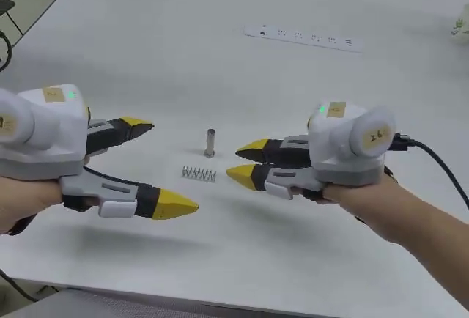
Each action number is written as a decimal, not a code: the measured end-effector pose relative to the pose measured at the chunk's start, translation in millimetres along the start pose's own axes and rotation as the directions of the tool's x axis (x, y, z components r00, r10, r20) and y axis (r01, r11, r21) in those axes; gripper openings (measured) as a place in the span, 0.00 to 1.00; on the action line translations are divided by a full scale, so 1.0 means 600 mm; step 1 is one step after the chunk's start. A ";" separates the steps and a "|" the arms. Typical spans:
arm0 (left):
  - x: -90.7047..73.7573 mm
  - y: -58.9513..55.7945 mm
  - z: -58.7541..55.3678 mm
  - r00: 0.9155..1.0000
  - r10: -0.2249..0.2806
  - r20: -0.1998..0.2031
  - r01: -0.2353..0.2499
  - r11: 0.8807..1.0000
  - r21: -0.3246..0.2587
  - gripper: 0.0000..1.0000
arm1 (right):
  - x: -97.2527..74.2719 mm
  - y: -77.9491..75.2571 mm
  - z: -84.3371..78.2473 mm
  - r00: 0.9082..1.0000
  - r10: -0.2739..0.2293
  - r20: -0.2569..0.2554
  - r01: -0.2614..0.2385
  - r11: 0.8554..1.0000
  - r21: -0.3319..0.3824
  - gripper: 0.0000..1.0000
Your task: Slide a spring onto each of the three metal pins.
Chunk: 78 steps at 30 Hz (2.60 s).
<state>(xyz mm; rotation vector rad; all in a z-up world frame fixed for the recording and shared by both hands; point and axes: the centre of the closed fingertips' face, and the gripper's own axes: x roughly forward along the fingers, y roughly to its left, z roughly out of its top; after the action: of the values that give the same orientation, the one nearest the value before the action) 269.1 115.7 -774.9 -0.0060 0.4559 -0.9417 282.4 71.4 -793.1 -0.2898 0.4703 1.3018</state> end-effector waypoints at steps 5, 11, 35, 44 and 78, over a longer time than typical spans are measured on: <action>0.000 0.002 -0.001 1.000 0.000 0.000 0.000 1.000 -0.001 0.97 | 0.024 0.007 -0.004 1.000 0.017 -0.020 -0.017 1.000 -0.010 0.17; 0.000 0.001 -0.002 1.000 -0.002 -0.001 0.002 1.000 -0.002 0.97 | 0.053 0.010 -0.013 0.998 0.027 -0.057 -0.029 0.999 -0.026 0.17; -0.002 -0.002 -0.004 1.000 -0.009 -0.008 0.009 1.000 -0.006 0.97 | 0.090 0.000 -0.065 0.983 0.023 -0.183 -0.038 0.996 -0.081 0.12; -0.003 -0.004 -0.002 1.000 -0.012 -0.019 0.012 1.000 0.003 0.96 | 0.089 0.006 -0.065 0.982 0.028 -0.189 -0.053 0.990 -0.127 0.08; 0.032 -0.058 -0.007 0.990 -0.134 -0.053 0.135 0.991 0.016 0.83 | -0.060 0.003 -0.051 0.989 0.041 -0.145 -0.064 0.986 -0.154 0.08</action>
<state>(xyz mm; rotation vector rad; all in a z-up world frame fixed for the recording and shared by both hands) 249.9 80.7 -779.1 0.0060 0.4990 -1.0811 268.7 27.0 -802.0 -0.5081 0.4980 1.3783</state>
